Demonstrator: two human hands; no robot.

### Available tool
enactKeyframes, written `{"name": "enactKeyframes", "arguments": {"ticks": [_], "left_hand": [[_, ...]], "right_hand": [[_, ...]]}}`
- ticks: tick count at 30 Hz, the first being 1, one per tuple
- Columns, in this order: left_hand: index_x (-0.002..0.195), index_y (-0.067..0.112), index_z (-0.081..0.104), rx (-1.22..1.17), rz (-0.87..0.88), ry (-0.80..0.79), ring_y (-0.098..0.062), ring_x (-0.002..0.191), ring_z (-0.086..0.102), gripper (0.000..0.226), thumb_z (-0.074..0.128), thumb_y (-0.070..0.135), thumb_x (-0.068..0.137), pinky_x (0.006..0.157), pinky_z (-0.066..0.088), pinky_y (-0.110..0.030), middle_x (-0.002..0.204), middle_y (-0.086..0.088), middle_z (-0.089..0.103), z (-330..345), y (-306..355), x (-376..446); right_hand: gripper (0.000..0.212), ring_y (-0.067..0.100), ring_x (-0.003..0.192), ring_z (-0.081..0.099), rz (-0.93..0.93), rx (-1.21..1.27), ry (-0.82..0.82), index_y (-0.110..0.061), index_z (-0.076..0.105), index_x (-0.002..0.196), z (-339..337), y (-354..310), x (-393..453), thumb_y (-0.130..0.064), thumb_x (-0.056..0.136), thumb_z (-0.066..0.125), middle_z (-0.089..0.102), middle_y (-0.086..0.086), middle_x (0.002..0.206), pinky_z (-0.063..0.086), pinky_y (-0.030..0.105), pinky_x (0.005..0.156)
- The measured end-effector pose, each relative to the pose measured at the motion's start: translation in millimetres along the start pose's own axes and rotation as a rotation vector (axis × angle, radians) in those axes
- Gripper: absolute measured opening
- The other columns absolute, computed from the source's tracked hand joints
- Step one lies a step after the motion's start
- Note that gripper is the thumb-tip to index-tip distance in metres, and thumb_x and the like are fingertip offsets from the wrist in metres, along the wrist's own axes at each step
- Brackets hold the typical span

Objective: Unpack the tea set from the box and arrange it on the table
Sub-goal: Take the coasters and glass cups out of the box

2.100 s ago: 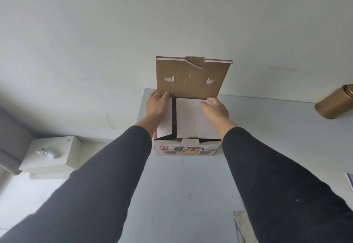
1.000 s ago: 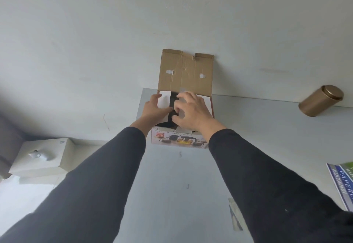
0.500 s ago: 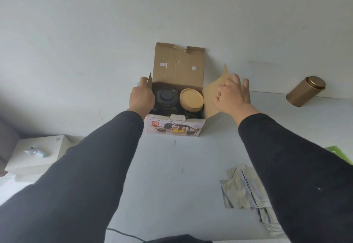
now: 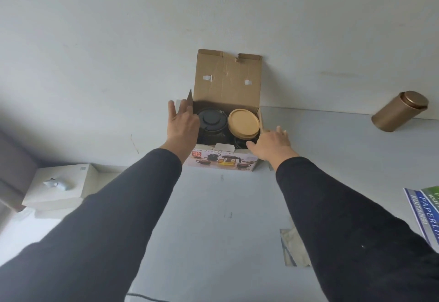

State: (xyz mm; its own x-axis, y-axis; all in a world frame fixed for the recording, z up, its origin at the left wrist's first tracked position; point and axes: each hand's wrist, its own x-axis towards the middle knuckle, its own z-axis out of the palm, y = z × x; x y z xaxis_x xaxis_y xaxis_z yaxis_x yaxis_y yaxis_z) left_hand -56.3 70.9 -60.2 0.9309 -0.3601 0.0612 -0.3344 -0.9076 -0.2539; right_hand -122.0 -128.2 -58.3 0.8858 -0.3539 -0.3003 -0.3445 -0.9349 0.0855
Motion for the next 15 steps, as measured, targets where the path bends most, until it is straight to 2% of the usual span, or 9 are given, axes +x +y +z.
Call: {"name": "enactKeyframes", "arguments": {"ticks": [2,4,5,6,8,9,11,13,15], "left_hand": [[0.105,0.017,0.061,-0.034,-0.018,-0.056,-0.027,0.133,0.032,0.02,0.054,0.011,0.088,0.113,-0.001,-0.062,0.111,-0.005,0.056,2,-6,1],[0.115,0.018,0.055,-0.055,-0.03,-0.144,-0.026,0.117,0.05,0.022,0.049,0.016,0.093,0.111,0.003,-0.068,0.094,-0.002,0.057,4,-9,0],[0.118,0.018,0.053,-0.059,-0.032,-0.164,-0.026,0.113,0.052,0.024,0.047,0.018,0.094,0.11,0.005,-0.069,0.094,-0.003,0.057,7,-10,0],[0.118,0.018,0.053,-0.072,-0.023,-0.14,-0.027,0.117,0.05,0.024,0.047,0.02,0.095,0.11,0.005,-0.068,0.102,-0.004,0.058,10,-10,1],[0.118,0.015,0.056,-0.113,0.032,0.013,-0.026,0.13,0.039,0.026,0.048,0.027,0.096,0.111,0.008,-0.063,0.128,-0.007,0.051,11,-10,4],[0.119,0.014,0.057,-0.134,0.091,0.097,-0.025,0.132,0.037,0.03,0.05,0.03,0.096,0.113,0.013,-0.057,0.134,-0.007,0.047,10,-9,7],[0.12,0.013,0.06,-0.156,0.279,0.146,-0.023,0.125,0.044,0.033,0.054,0.033,0.094,0.108,0.029,-0.04,0.13,-0.006,0.052,3,-4,12],[0.119,0.016,0.062,-0.206,0.43,0.01,-0.022,0.112,0.053,0.031,0.058,0.031,0.093,0.09,0.041,-0.031,0.118,-0.004,0.059,-5,6,15],[0.124,0.019,0.061,-0.229,0.441,-0.195,-0.022,0.107,0.06,0.032,0.061,0.022,0.092,0.083,0.049,-0.03,0.117,-0.003,0.062,-7,16,16]], "right_hand": [[0.073,0.034,0.135,0.034,-0.03,0.117,0.054,-0.005,0.03,0.143,4,0,7,-0.053,0.091,0.048,0.038,0.017,0.146,0.03,0.042,0.109],[0.083,0.033,0.135,0.034,-0.087,0.155,0.115,-0.008,0.022,0.146,5,-2,13,-0.051,0.086,0.059,0.027,0.014,0.151,0.034,0.042,0.109],[0.087,0.033,0.136,0.033,-0.123,0.136,0.146,-0.011,0.021,0.147,5,-4,16,-0.051,0.082,0.063,0.022,0.011,0.154,0.036,0.042,0.108],[0.089,0.032,0.136,0.034,-0.154,0.112,0.167,-0.012,0.021,0.146,5,-6,19,-0.049,0.08,0.067,0.02,0.009,0.155,0.037,0.042,0.107],[0.086,0.033,0.133,0.036,-0.197,0.091,0.152,-0.014,0.024,0.146,3,-10,24,-0.04,0.079,0.071,0.022,0.008,0.153,0.037,0.04,0.105],[0.083,0.033,0.131,0.038,-0.214,0.091,0.15,-0.014,0.027,0.144,3,-13,26,-0.034,0.078,0.073,0.026,0.009,0.151,0.038,0.04,0.105],[0.075,0.034,0.124,0.042,-0.236,0.098,0.18,-0.014,0.033,0.139,5,-18,30,-0.028,0.076,0.074,0.034,0.008,0.145,0.041,0.04,0.101],[0.07,0.034,0.123,0.043,-0.235,0.116,0.187,-0.015,0.034,0.138,5,-22,30,-0.023,0.079,0.072,0.036,0.008,0.143,0.041,0.039,0.099],[0.067,0.033,0.127,0.039,-0.231,0.129,0.175,-0.015,0.032,0.14,3,-23,31,-0.019,0.083,0.068,0.034,0.008,0.145,0.037,0.039,0.103]]}}
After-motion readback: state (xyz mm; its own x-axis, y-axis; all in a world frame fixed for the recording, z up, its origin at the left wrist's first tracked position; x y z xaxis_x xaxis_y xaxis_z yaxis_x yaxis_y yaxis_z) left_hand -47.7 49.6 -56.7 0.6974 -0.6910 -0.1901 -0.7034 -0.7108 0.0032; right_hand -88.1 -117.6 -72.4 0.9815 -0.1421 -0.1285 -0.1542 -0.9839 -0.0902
